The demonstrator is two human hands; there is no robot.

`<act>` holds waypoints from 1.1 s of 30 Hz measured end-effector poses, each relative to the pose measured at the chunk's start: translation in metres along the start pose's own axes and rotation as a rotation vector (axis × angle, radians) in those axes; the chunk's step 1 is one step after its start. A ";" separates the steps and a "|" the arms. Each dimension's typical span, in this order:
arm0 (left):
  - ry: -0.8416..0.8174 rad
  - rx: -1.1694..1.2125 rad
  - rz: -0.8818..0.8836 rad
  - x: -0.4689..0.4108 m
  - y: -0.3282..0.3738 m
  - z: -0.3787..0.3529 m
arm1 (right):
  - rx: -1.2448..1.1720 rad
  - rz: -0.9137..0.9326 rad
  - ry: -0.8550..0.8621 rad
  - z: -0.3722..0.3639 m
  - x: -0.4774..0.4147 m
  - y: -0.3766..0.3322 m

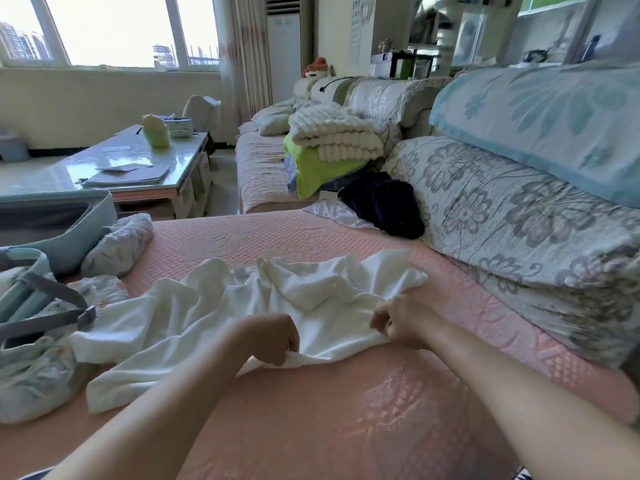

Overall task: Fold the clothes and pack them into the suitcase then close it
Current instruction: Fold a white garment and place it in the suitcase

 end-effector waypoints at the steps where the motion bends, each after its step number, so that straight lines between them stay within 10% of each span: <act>1: -0.042 0.022 0.021 -0.002 0.000 -0.005 | -0.002 -0.018 0.014 0.003 -0.002 0.007; 8: 0.352 0.106 -0.160 -0.047 0.073 0.027 | 0.177 -0.052 0.178 0.020 -0.034 0.063; 18: 0.501 0.273 -0.250 -0.118 0.133 0.042 | 0.577 0.136 0.062 0.004 -0.072 0.068; 26: 0.279 0.403 -0.385 -0.111 0.172 0.024 | 0.702 -0.095 -0.036 0.024 -0.046 0.100; 33: 0.522 0.137 -0.093 -0.070 0.077 0.040 | 0.250 0.192 0.275 0.045 -0.050 0.002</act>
Point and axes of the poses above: each hand's wrist, its own x-axis away from the middle knuckle, its own z-axis out of the back of the hand, y = z × x, the point moved 9 cm from there along -x, towards the middle knuckle, and after that the axes turned 3 degrees about -x, right-handed, at the moved point
